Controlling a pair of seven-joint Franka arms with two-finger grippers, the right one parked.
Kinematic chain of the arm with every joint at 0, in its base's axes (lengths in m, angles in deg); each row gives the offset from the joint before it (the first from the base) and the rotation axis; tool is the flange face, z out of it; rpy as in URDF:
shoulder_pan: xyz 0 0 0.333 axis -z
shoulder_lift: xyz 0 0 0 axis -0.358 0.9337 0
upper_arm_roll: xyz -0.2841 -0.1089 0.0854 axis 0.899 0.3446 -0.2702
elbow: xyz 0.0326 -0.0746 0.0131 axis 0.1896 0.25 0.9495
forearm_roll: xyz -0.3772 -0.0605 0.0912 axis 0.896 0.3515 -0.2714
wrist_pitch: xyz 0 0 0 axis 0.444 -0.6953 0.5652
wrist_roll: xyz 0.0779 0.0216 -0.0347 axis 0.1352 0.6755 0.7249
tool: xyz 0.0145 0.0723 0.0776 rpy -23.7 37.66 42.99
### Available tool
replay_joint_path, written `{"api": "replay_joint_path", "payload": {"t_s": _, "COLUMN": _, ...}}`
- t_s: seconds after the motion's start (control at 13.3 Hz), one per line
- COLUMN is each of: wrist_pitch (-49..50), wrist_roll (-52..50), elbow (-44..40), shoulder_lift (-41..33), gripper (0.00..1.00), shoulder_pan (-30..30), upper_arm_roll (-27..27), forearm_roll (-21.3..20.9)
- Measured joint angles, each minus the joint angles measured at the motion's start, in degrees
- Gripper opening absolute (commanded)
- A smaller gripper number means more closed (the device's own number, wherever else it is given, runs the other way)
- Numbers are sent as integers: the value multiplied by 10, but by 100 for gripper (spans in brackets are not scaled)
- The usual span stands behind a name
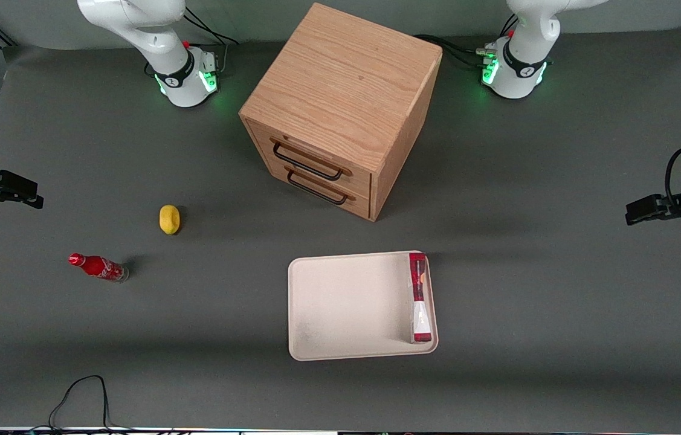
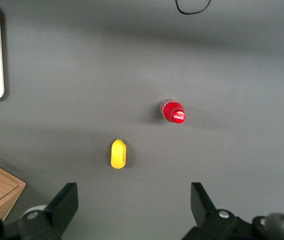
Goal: Place red cookie box on tray
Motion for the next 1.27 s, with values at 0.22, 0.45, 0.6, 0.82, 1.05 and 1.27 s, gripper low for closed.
{"api": "replay_joint_path", "payload": {"t_s": 0.22, "wrist_pitch": -11, "wrist_roll": 0, "elbow": 39, "shoulder_lift": -37, "gripper": 100, "shoulder_pan": 1, "upper_arm_roll": 7, "forearm_roll": 2}}
{"api": "replay_joint_path", "payload": {"t_s": 0.45, "wrist_pitch": -38, "wrist_roll": 0, "elbow": 85, "shoulder_lift": -75, "gripper": 100, "shoulder_pan": 28, "upper_arm_roll": -7, "forearm_roll": 11}}
{"api": "replay_joint_path", "payload": {"t_s": 0.6, "wrist_pitch": -39, "wrist_roll": 0, "elbow": 95, "shoulder_lift": -90, "gripper": 100, "shoulder_pan": 56, "upper_arm_roll": -35, "forearm_roll": 19}}
{"api": "replay_joint_path", "payload": {"t_s": 0.82, "wrist_pitch": -39, "wrist_roll": -1, "elbow": 99, "shoulder_lift": -99, "gripper": 100, "shoulder_pan": 71, "upper_arm_roll": -45, "forearm_roll": 20}}
{"api": "replay_joint_path", "payload": {"t_s": 1.05, "wrist_pitch": -39, "wrist_roll": -6, "elbow": 99, "shoulder_lift": -103, "gripper": 100, "shoulder_pan": 73, "upper_arm_roll": -46, "forearm_roll": 21}}
{"api": "replay_joint_path", "payload": {"t_s": 1.27, "wrist_pitch": -31, "wrist_roll": -7, "elbow": 95, "shoulder_lift": -104, "gripper": 100, "shoulder_pan": 74, "upper_arm_roll": -46, "forearm_roll": 23}}
